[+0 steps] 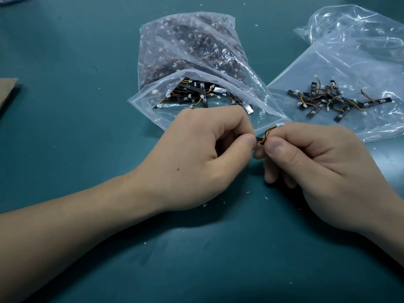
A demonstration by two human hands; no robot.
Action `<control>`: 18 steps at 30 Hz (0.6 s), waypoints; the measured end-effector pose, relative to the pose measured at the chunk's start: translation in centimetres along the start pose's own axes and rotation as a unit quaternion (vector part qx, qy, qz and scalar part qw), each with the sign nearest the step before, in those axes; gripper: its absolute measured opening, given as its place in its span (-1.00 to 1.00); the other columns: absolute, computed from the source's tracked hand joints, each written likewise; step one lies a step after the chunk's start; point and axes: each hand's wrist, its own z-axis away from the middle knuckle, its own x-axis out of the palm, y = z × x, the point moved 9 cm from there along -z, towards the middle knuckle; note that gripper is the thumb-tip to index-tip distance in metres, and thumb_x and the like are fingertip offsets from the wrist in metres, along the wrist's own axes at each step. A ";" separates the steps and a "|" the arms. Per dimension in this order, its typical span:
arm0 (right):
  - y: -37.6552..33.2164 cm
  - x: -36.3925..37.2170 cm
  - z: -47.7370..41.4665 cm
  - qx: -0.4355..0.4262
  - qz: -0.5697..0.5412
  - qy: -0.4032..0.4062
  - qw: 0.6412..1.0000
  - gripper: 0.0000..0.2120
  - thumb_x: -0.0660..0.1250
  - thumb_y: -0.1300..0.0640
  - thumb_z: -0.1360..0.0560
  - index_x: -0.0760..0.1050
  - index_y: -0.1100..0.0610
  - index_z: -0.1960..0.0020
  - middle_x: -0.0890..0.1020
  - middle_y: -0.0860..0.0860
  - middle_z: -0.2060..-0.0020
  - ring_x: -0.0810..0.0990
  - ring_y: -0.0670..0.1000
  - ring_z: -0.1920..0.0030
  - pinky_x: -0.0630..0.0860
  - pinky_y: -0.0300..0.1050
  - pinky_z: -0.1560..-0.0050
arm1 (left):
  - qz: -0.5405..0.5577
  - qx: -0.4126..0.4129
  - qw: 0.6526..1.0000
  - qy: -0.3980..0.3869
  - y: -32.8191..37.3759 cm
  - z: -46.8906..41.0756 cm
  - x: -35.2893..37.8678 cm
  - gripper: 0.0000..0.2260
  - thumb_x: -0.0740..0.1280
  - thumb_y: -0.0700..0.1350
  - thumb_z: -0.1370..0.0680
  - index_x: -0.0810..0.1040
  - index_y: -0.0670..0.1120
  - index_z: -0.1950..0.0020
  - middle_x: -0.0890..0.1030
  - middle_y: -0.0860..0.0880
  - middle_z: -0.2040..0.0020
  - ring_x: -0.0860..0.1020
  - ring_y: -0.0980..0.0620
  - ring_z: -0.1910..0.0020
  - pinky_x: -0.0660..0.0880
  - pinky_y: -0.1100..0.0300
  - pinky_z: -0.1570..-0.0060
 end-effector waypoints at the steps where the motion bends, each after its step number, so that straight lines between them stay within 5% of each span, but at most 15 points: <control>1: 0.0 0.0 0.0 -0.001 0.002 -0.001 1.000 -0.75 0.18 -0.06 -0.64 0.56 -0.09 0.13 0.64 -0.14 0.35 0.57 -0.08 0.35 0.38 -0.36 0.29 | 0.009 -0.003 1.000 -0.002 0.0 0.0 0.0 -0.84 0.33 -0.18 -0.57 0.57 -0.11 0.21 0.36 0.12 0.50 0.32 0.16 0.50 0.21 0.42 0.43; 18: 0.2 0.1 0.1 0.006 -0.012 -0.012 1.000 -0.71 0.18 -0.07 -0.63 0.54 -0.03 0.19 0.63 -0.12 0.35 0.56 -0.01 0.35 0.42 -0.22 0.28 | 0.001 -0.005 1.000 -0.019 0.0 0.0 0.4 -0.85 0.30 -0.18 -0.57 0.54 -0.14 0.20 0.35 0.10 0.48 0.31 0.15 0.48 0.21 0.39 0.41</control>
